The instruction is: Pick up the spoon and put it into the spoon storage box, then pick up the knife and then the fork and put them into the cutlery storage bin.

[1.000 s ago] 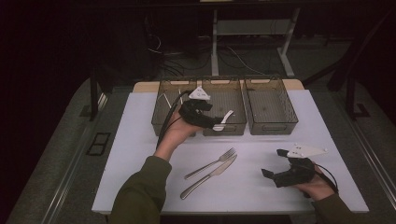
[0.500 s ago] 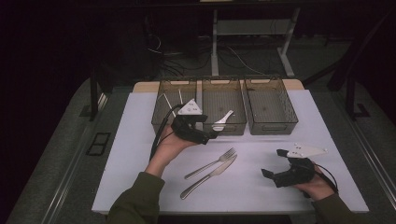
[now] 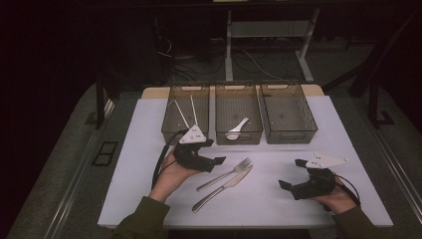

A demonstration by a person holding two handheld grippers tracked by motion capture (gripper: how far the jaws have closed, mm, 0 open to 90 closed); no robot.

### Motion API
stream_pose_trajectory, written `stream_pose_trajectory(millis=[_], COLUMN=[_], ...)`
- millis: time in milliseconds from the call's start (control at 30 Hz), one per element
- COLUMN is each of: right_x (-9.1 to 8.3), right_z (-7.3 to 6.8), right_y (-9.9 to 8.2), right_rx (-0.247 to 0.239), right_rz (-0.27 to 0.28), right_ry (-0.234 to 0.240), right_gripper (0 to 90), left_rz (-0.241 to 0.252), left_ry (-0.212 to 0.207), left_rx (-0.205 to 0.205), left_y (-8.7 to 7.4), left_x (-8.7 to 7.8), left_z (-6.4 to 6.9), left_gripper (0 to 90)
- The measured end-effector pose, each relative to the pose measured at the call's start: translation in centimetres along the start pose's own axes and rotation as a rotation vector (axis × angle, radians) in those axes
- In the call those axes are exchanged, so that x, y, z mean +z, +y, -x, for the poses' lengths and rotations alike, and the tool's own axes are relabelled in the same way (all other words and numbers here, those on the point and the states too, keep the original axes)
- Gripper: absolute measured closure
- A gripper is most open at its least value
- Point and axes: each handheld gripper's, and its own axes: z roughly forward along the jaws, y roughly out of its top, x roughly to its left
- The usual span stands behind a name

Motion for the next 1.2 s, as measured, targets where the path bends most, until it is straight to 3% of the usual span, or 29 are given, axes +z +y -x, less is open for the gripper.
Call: stream_pose_trajectory(millis=[200,333,633,833,933,1100,1200], right_x=[0.0,0.0,0.0,0.0,0.1,0.1,0.1], right_z=[-0.1,0.0,0.0,-0.1,-0.1,-0.1,-0.1], right_y=[0.0,0.0,-0.1,0.0,0.0,0.0,0.0], right_rx=[0.0,0.001,-0.005,-0.008,-0.01,-0.008,-0.008], right_rz=[0.003,0.001,-0.003,-0.003,-0.01,-0.011,-0.01], right_ry=[0.002,0.002,0.0,-0.001,-0.003,-0.003,-0.003], right_gripper=[1.5,1.5,1.5,1.5,1.5,1.5,1.5], left_rz=[-0.014,-0.055,-0.15,-0.208,-0.213,-0.211,-0.222], left_ry=[-0.01,-0.041,-0.066,-0.07,-0.06,-0.051,-0.063], left_rx=[-0.004,-0.006,-0.012,-0.008,0.001,-0.021,-0.019], left_y=[-1.1,-1.4,-1.6,-1.9,-2.0,-2.6,-2.9], left_x=[-0.1,0.2,1.3,2.3,2.9,4.1,4.7], left_z=[0.1,0.3,0.6,0.7,0.8,1.0,1.2], left_gripper=[33.5,41.8,58.0,62.0,64.0,69.1,70.8])
